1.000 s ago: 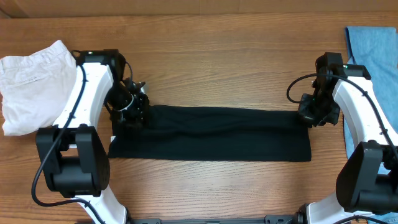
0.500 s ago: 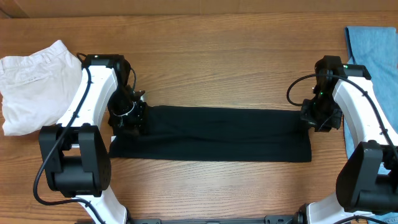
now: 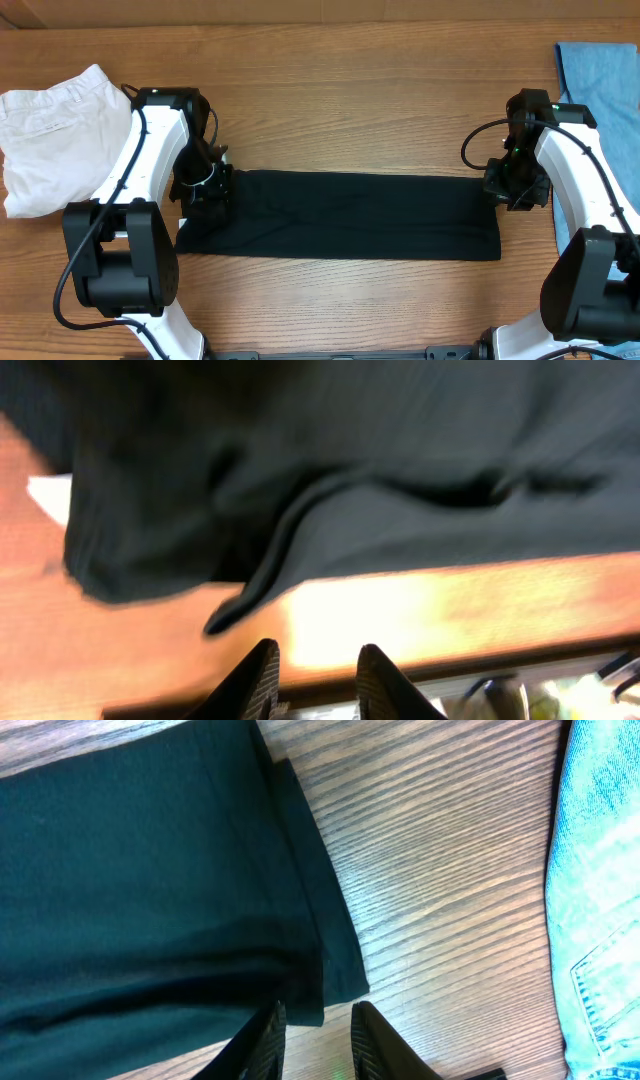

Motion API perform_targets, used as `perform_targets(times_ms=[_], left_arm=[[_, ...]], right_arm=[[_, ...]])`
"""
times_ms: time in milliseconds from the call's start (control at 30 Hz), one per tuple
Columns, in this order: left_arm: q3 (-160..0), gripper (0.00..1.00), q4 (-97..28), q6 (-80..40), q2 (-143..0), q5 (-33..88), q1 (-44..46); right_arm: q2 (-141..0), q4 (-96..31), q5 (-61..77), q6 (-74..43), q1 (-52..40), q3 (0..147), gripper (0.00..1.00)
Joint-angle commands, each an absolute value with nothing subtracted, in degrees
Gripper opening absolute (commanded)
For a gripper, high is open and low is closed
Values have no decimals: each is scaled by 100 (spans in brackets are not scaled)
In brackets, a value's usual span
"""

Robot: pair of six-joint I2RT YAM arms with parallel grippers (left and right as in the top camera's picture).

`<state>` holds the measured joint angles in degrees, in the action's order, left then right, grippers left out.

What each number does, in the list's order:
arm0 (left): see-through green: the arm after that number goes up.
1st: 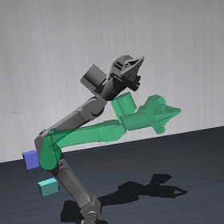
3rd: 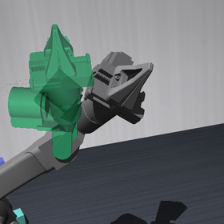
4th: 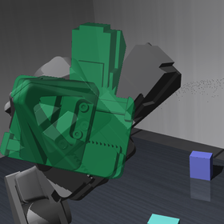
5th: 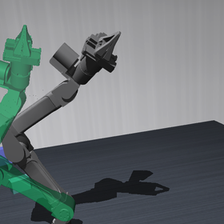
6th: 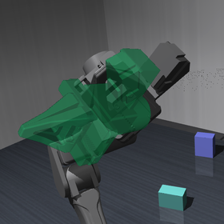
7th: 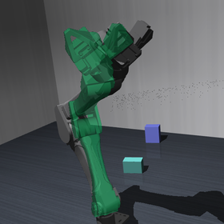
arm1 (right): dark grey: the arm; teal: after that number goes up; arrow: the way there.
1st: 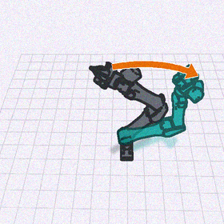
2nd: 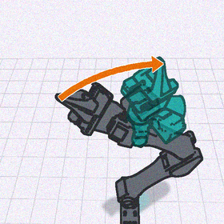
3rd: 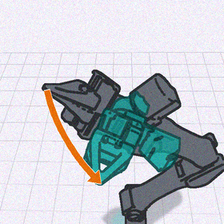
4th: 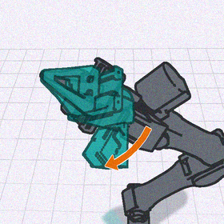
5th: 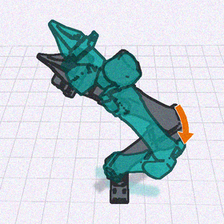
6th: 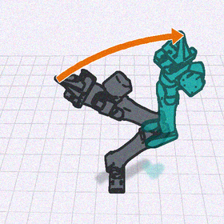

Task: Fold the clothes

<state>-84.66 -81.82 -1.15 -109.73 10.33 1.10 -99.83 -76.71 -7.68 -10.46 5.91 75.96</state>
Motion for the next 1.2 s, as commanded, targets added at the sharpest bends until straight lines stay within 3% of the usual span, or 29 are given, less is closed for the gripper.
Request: perform_targets(times_ms=[0,67,167,533,1167], left_arm=[[-8449,22,-7758,-10,-10864,1717,169],[-8449,13,-7365,-19,-10864,1929,239],[-8449,10,-6932,-145,-10864,2023,399],[-8444,12,-6106,-733,-10875,963,1055],[-6337,14,-5127,-1284,-10938,707,749]], right_arm=[[-9837,-7636,-650,-1048,620,7723,26],[-9837,-7609,-635,-1048,620,7723,26],[-9837,-7537,-635,-1048,620,7723,25],[-9837,-7561,-635,-1048,620,7723,25],[-9837,-7614,-637,-1048,620,7723,25]])
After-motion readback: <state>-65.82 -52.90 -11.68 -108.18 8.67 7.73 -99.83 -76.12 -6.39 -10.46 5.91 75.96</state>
